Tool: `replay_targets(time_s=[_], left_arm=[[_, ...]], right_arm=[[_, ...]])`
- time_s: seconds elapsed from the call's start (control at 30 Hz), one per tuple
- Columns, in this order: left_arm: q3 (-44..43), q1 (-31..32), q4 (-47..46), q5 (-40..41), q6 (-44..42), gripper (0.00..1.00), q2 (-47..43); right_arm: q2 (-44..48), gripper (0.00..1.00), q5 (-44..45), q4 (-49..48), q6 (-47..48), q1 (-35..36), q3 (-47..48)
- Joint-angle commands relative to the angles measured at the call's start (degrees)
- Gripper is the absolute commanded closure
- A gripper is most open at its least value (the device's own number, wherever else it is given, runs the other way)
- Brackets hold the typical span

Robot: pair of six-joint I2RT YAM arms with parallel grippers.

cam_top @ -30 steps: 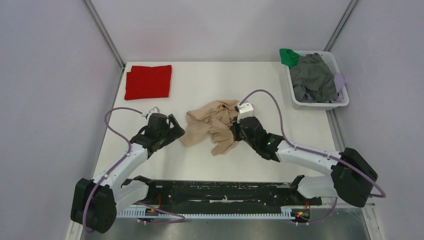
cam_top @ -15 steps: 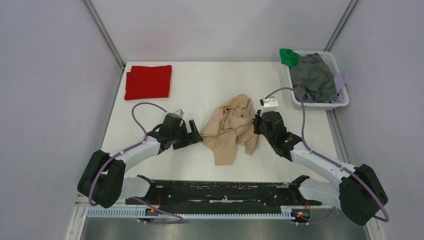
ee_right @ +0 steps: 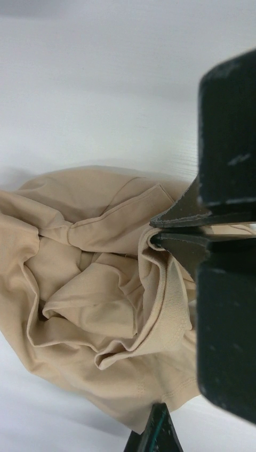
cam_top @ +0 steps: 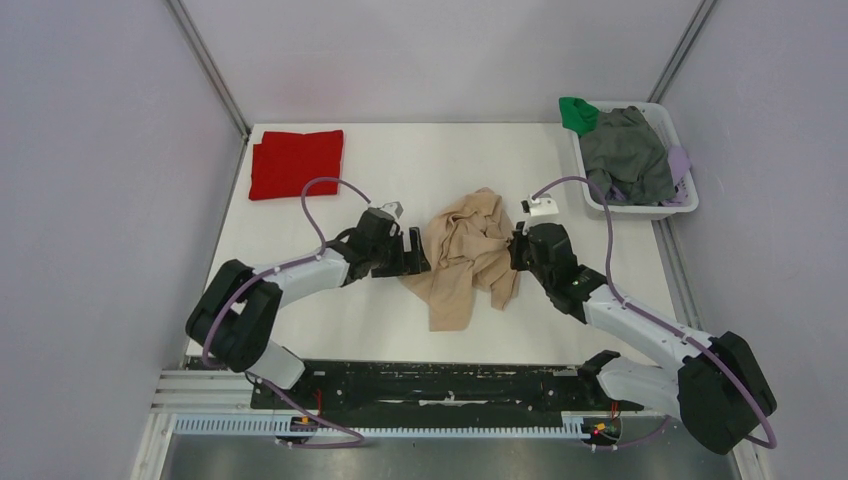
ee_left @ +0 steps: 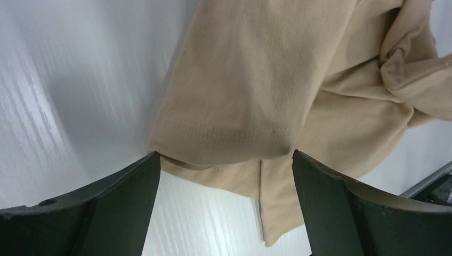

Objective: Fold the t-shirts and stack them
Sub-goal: Flatten out the tshirt

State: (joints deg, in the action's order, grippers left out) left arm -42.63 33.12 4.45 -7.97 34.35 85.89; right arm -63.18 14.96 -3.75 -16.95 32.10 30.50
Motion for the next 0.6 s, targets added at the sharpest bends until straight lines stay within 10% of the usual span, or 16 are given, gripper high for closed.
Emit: replay_targets(time_s=[0.0,0.1,0.27,0.57], left_arm=[[-4.09,0.19,-4.08,-0.99,-2.91,0.13,5.34],[-6.22,0.18,-6.25,-2.32,-2.42,0.29,8.17],[-9.37,0.19,-6.47,-0.94,-2.36,0.94,9.06],[-5.34,0.19,-6.76,12.14,-3.64,0.98,-0.06]], right_arm=[[1.78,1.00,-0.48,-0.64,1.07,-0.78,-0.78],[1.83,1.00,-0.53,-0.32,1.33,-1.20,-0.83],[1.67,1.00,-0.24,-0.27,1.67,-2.61,-0.75],[2.13,1.00,0.31,-0.59,3.41,-5.73,-0.62]])
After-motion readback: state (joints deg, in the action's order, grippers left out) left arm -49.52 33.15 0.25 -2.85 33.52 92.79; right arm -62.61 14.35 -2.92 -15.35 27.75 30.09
